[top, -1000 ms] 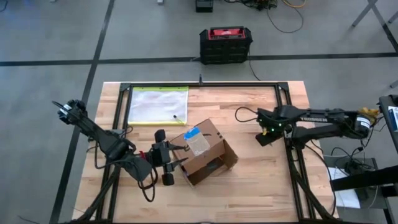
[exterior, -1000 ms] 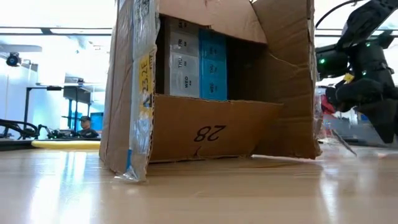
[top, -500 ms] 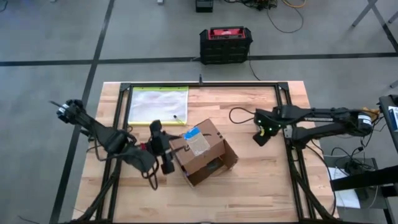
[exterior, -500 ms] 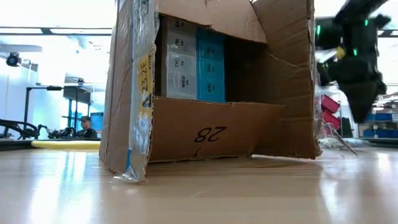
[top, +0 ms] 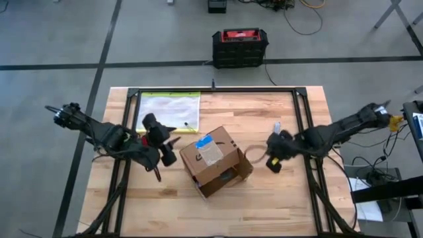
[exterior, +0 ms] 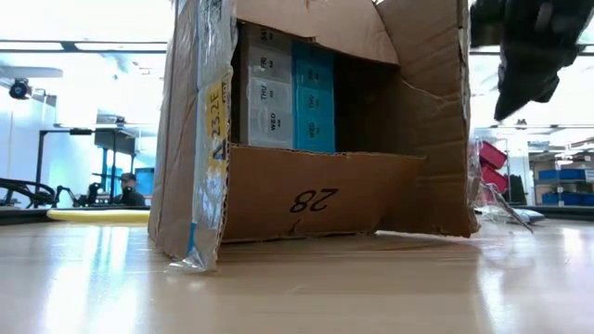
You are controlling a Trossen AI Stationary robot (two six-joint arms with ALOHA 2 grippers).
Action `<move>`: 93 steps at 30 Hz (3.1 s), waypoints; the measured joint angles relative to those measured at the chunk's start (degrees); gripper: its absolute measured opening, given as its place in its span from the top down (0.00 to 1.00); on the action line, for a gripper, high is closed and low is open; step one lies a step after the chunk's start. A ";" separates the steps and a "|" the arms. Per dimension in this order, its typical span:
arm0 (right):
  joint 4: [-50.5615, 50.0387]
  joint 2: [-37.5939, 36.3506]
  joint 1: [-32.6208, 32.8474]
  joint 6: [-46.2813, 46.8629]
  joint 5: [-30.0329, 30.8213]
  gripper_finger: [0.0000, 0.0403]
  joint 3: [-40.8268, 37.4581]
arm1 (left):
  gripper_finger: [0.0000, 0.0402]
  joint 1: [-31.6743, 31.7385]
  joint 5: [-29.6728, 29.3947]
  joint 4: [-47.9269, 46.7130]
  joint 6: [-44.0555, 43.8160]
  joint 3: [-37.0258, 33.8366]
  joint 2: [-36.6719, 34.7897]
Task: Unpack boxes
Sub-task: Open the box using the gray cutter
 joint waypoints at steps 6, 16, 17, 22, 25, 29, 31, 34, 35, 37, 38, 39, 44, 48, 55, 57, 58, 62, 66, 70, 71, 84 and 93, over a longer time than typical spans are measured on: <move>13.55 10.20 11.71 -0.11 10.35 1.00 0.00 | 0.61 5.12 5.22 6.61 -0.36 -12.33 -0.27; 27.60 28.74 12.45 -13.13 18.37 1.00 3.75 | 0.60 8.10 14.45 29.94 3.61 -34.18 -5.45; 28.02 30.04 12.14 -14.91 18.56 1.00 4.93 | 0.60 8.16 15.07 33.23 3.63 -36.38 -5.90; 28.27 35.52 9.81 -21.53 18.73 1.00 12.50 | 0.59 8.14 17.02 51.54 4.79 -46.33 -5.23; 27.47 38.21 8.21 -24.45 17.64 1.00 16.45 | 0.60 8.20 18.22 61.49 5.87 -49.80 -3.06; 27.02 40.25 6.15 -28.11 17.85 1.00 21.09 | 0.61 8.10 20.91 65.42 6.15 -50.55 -0.32; 25.88 40.79 5.50 -28.75 17.78 1.00 22.76 | 0.61 8.11 21.24 65.56 5.62 -50.56 0.53; 25.61 40.63 4.62 -30.18 17.75 1.00 23.96 | 0.61 8.09 21.38 66.21 5.37 -50.56 1.44; 25.52 40.54 4.30 -30.43 17.83 1.00 24.07 | 0.61 8.09 21.40 66.38 5.33 -50.56 1.54; 25.43 40.52 3.59 -30.56 18.13 1.00 24.13 | 0.61 8.09 21.42 67.05 5.31 -50.56 1.54; 25.41 40.52 3.14 -30.56 18.20 1.00 24.01 | 0.61 8.08 21.50 67.53 5.37 -50.58 1.54; 25.24 40.52 2.73 -30.55 18.28 1.00 23.98 | 0.61 8.07 21.58 67.97 5.40 -50.64 1.50; 25.05 40.25 1.64 -30.96 19.04 1.00 24.02 | 0.61 8.07 23.02 69.11 5.44 -50.41 1.28; 25.17 39.49 1.62 -33.07 19.04 1.00 25.68 | 0.61 8.07 23.22 69.24 5.93 -49.58 1.28; 25.76 39.43 0.76 -36.07 18.67 1.00 28.45 | 0.61 8.31 22.55 68.93 5.67 -49.21 1.28; 25.25 39.36 0.49 -36.13 18.81 1.00 29.54 | 0.61 8.31 22.57 68.97 5.03 -49.21 1.28; 24.66 39.31 0.44 -36.09 18.83 1.00 30.14 | 0.61 8.31 22.58 69.05 4.57 -49.21 1.28; 22.73 39.28 0.44 -35.93 18.57 1.00 32.66 | 0.62 8.42 22.69 68.82 3.17 -49.18 1.24; 21.87 39.28 -0.13 -35.94 18.64 1.00 33.79 | 0.64 8.42 22.75 68.91 3.03 -49.08 1.24; 21.17 39.37 -0.88 -35.48 18.35 1.00 32.80 | 0.66 8.42 22.62 68.58 3.25 -49.08 1.19; 21.16 39.55 -0.90 -35.22 18.41 1.00 32.62 | 0.66 8.42 22.60 68.52 3.55 -49.08 1.17; 24.55 39.65 -2.69 -35.10 18.51 1.00 30.86 | 0.69 8.41 27.24 68.82 9.64 -45.36 1.79; 26.84 39.65 -5.14 -37.72 15.14 1.00 30.86 | 0.70 8.88 27.29 71.74 8.81 -45.60 9.68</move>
